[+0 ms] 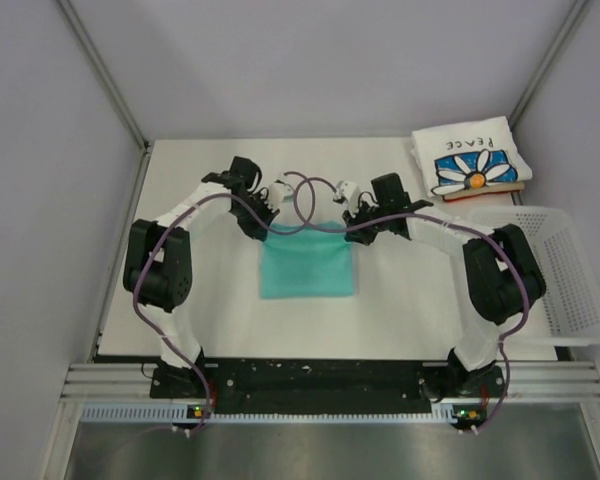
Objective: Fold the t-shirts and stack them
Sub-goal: Fold the long partially folded tshirt into a neat square, then put the neatly folded tshirt into the corner of the board with the right arm
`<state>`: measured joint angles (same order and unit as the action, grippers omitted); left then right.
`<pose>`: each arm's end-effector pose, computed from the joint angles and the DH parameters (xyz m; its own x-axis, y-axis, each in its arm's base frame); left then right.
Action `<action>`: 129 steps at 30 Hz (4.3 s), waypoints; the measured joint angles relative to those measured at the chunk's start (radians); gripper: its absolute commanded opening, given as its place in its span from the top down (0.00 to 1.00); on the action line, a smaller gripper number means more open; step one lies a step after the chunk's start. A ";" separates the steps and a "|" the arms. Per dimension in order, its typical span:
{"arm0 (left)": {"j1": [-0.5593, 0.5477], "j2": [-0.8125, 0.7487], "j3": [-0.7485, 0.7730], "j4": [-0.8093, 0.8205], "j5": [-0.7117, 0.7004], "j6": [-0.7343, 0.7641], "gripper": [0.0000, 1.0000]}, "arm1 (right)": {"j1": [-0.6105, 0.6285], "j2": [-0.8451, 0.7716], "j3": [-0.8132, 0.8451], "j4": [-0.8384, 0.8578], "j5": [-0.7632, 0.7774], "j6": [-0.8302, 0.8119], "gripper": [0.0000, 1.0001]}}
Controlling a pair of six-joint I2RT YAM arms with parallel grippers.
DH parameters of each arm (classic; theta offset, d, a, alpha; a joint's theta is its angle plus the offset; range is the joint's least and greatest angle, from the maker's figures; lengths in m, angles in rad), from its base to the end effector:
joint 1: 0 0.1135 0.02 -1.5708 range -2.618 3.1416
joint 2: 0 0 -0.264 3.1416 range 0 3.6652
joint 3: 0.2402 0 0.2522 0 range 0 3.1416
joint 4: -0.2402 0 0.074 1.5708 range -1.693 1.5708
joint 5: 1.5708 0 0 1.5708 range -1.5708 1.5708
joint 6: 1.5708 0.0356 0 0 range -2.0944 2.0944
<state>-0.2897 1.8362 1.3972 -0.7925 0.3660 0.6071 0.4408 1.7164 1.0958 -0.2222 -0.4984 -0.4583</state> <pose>0.3530 -0.1185 0.2173 -0.5249 0.7123 -0.4659 0.8284 0.5533 -0.0873 0.3206 0.1701 0.2025 -0.3124 -0.5771 -0.7546 -0.8928 0.4498 0.0256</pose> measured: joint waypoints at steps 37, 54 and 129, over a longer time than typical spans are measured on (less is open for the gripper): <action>-0.051 -0.127 -0.100 0.210 0.070 -0.311 0.88 | -0.064 0.034 0.035 0.133 -0.023 0.905 1.00; 0.058 0.247 0.226 0.105 0.018 -0.373 0.79 | -0.113 0.369 0.344 0.018 0.030 0.991 0.63; 0.244 -0.111 0.027 0.056 -0.134 -0.189 0.42 | -0.262 0.475 1.118 -0.607 0.982 -0.125 1.00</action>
<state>-0.0456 1.7252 1.4246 -0.7368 0.2321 0.4183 0.1787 2.1910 2.2143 -0.8291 0.4835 -0.5831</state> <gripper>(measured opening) 0.579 0.022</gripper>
